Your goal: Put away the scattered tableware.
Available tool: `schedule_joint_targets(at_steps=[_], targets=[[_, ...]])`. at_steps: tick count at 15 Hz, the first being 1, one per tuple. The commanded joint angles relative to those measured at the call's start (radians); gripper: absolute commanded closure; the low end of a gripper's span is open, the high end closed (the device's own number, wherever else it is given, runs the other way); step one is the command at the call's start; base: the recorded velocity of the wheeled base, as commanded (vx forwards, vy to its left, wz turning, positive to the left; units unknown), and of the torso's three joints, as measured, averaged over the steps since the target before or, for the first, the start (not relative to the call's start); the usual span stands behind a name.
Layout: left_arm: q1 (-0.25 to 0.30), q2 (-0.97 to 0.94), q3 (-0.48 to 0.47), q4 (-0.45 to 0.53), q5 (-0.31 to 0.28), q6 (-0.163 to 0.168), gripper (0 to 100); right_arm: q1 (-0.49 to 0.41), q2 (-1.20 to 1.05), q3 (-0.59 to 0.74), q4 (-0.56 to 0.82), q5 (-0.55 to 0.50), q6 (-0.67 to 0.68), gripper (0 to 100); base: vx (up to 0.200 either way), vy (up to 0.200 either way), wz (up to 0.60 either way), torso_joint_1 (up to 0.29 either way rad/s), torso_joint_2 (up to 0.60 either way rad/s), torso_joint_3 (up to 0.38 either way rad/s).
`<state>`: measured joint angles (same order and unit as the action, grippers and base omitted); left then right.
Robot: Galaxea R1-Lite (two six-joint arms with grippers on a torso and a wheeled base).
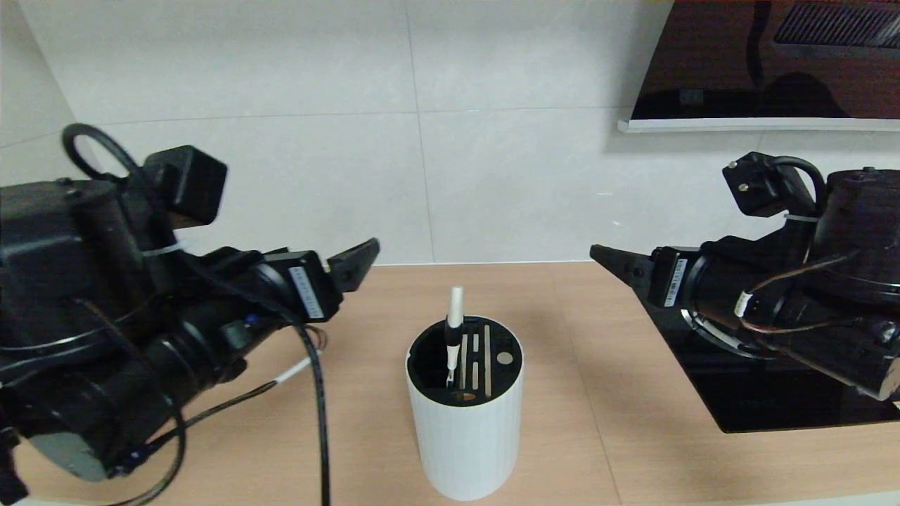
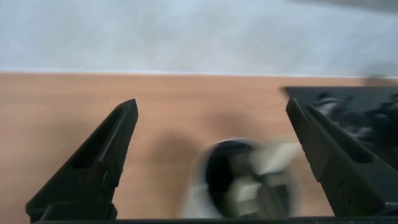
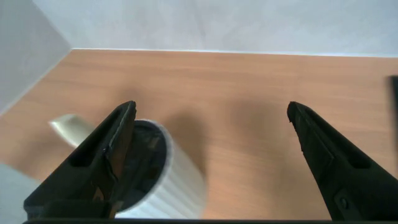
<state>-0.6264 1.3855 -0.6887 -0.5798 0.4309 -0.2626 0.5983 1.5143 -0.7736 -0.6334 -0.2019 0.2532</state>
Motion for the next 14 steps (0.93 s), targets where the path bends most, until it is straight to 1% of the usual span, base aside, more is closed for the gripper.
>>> schedule_joint_targets(at_steps=[1,2,3,4,5,6,7,8,9,10,11,12,13,14], targets=[[0.162,-0.195,0.135,0.047,-0.066,0.0,0,-0.049,-0.083,0.066,-0.006,-0.008,0.001,0,0.0,0.0,0.0,0.0,0.0,0.0],[0.197,-0.26,0.186,0.051,-0.064,0.003,0,-0.091,-0.134,0.116,-0.008,-0.01,0.003,0,0.0,0.0,0.0,0.0,0.0,0.0],[0.211,-0.339,0.225,0.055,-0.066,0.017,0,-0.112,-0.197,0.166,-0.012,-0.014,0.003,0,0.0,0.0,0.0,0.0,0.0,0.0],[0.223,-0.425,0.259,0.095,-0.063,0.052,0,-0.137,-0.282,0.218,-0.015,-0.021,0.001,0,0.0,0.0,0.0,0.0,0.0,0.0],[0.226,-0.523,0.287,0.159,-0.061,0.097,0,-0.167,-0.373,0.274,-0.014,-0.024,-0.006,0,0.0,0.0,0.0,0.0,0.0,0.0],[0.226,-0.617,0.299,0.232,-0.061,0.137,0,-0.192,-0.46,0.312,-0.003,-0.021,-0.011,0,0.0,0.0,0.0,0.0,0.0,0.0],[0.24,-0.72,0.298,0.324,-0.066,0.172,0,-0.226,-0.56,0.346,0.014,-0.021,-0.018,0,0.0,0.0,0.0,0.0,0.0,0.0],[0.297,-0.803,0.296,0.4,-0.077,0.201,0,-0.264,-0.672,0.375,0.057,-0.022,-0.037,0,0.0,0.0,0.0,0.0,0.0,0.0],[0.332,-0.869,0.299,0.439,-0.107,0.224,0,-0.284,-0.783,0.399,0.118,-0.019,-0.069,0,0.0,0.0,0.0,0.0,0.0,0.0],[0.332,-0.869,0.299,0.439,-0.107,0.224,0,-0.284,-0.783,0.399,0.118,-0.019,-0.069,0,0.0,0.0,0.0,0.0,0.0,0.0],[0.404,-1.008,0.299,0.505,-0.196,0.247,0,-0.305,-1.005,0.405,0.282,-0.014,-0.112,0,0.0,0.0,0.0,0.0,0.0,0.0],[0.445,-1.057,0.298,0.54,-0.23,0.255,0,-0.344,-1.079,0.404,0.337,-0.014,-0.13,0,0.0,0.0,0.0,0.0,0.0,0.0],[0.452,-1.07,0.298,0.546,-0.239,0.258,0,-0.354,-1.097,0.404,0.348,-0.013,-0.135,0,0.0,0.0,0.0,0.0,0.0,0.0],[0.491,-1.154,0.299,0.575,-0.293,0.264,0,-0.423,-1.214,0.41,0.402,-0.008,-0.175,0,0.0,0.0,0.0,0.0,0.0,0.0]])
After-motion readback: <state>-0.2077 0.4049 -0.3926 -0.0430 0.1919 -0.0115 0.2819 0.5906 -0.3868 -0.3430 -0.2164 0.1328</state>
